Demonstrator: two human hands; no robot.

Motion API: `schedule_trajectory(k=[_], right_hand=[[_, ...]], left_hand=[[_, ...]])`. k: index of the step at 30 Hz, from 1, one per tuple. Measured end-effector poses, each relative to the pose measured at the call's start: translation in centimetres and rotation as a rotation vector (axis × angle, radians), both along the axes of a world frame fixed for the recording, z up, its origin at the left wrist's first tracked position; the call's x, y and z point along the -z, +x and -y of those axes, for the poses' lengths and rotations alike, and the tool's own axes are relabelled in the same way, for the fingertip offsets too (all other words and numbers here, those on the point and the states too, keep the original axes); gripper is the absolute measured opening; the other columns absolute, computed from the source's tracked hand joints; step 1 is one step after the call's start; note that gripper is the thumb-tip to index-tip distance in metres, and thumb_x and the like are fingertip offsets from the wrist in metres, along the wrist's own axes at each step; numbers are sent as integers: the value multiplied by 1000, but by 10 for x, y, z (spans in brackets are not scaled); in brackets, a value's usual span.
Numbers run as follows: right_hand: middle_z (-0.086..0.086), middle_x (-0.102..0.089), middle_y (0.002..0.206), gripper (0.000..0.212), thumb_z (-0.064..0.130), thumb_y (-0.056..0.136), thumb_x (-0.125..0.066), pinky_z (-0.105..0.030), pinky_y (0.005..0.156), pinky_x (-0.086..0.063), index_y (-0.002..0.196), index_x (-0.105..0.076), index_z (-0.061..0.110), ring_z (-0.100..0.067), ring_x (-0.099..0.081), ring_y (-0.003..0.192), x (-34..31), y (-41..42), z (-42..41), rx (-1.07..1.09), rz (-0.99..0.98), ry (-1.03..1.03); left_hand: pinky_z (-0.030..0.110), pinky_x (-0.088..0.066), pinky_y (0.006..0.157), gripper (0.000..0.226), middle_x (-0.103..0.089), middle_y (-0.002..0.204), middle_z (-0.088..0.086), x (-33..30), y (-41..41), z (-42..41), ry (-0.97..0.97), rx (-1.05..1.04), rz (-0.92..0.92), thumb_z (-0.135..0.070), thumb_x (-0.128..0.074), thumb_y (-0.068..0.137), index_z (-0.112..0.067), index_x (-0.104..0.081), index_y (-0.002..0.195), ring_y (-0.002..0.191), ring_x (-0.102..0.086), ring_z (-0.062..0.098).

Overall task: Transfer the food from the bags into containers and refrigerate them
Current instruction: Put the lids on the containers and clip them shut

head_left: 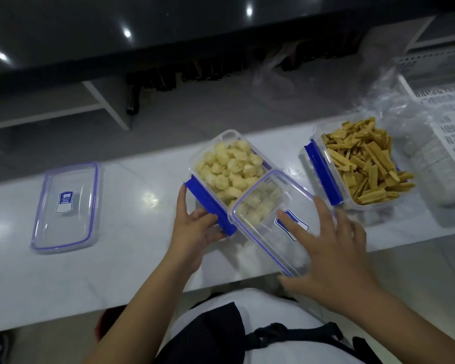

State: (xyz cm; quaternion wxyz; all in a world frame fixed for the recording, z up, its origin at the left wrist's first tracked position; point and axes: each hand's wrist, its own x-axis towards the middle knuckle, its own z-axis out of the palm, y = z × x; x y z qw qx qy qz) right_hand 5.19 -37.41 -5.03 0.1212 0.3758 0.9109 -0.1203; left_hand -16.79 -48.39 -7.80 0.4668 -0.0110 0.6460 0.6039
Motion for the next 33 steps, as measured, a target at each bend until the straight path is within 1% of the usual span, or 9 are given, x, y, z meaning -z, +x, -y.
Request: schedule_trajectory(k=[5,6,10,14,18,21,24,30,33], right_hand=[[-8,17,164,110,83,55,-51,-61,115,-10,147,5,61,-46,-1,145,1,-29,-3,4,7,-40],[-7,18,163,110,84,55,-51,-61,115,-10,147,6,61,-45,0,146,-1,-30,-3,7,7,-37],[-9,-4,166,111,84,49,-54,-62,112,-19,149,-11,59,-46,-16,146,-12,-11,6,46,-22,-16],[-12,-11,164,110,85,49,-57,-62,110,-23,149,-21,57,-46,-21,145,-17,3,10,20,-17,11],[-8,4,165,109,83,50,-53,-60,114,-16,148,-9,61,-46,-10,146,-4,-22,13,25,-4,-29],[-7,14,164,109,81,55,-53,-57,116,-13,147,2,61,-43,-5,147,2,-45,17,10,-3,-26],[-7,10,164,109,80,55,-55,-58,115,-15,148,0,60,-43,-8,147,3,-48,21,13,-11,-21],[-3,2,165,111,86,50,-55,-56,115,-19,146,-3,64,-37,-13,148,-19,-10,25,47,0,-68],[-1,-2,165,111,87,49,-55,-59,115,-20,147,-7,64,-35,-12,149,-39,-13,25,78,-103,-68]], left_hand=[[53,-61,74,95,-71,113,5,-1,0,3,17,0,-7,4,-69,88,-49,-21,151,95,-74,35],[53,-61,74,95,-70,114,6,0,0,5,17,0,-9,3,-70,87,-49,-21,151,95,-74,34],[51,-62,70,96,-70,115,11,3,0,14,33,14,0,6,-67,88,-51,-21,150,93,-75,32],[45,-61,63,96,-68,113,17,2,-1,22,31,39,23,8,-65,89,-52,-21,149,91,-75,33],[45,-61,62,97,-69,111,16,2,-2,26,20,57,10,8,-65,89,-52,-19,150,91,-75,31],[43,-61,62,96,-73,107,6,3,-3,26,22,59,5,5,-67,89,-50,-18,151,92,-75,27],[43,-61,62,94,-72,108,0,2,-4,26,39,51,14,3,-68,89,-48,-19,151,93,-76,25],[42,-61,60,95,-67,121,8,1,-11,29,35,52,7,0,-71,88,-52,-21,149,94,-75,26],[41,-61,60,95,-69,118,7,0,-15,32,47,75,15,-1,-71,88,-53,-21,149,91,-76,25]])
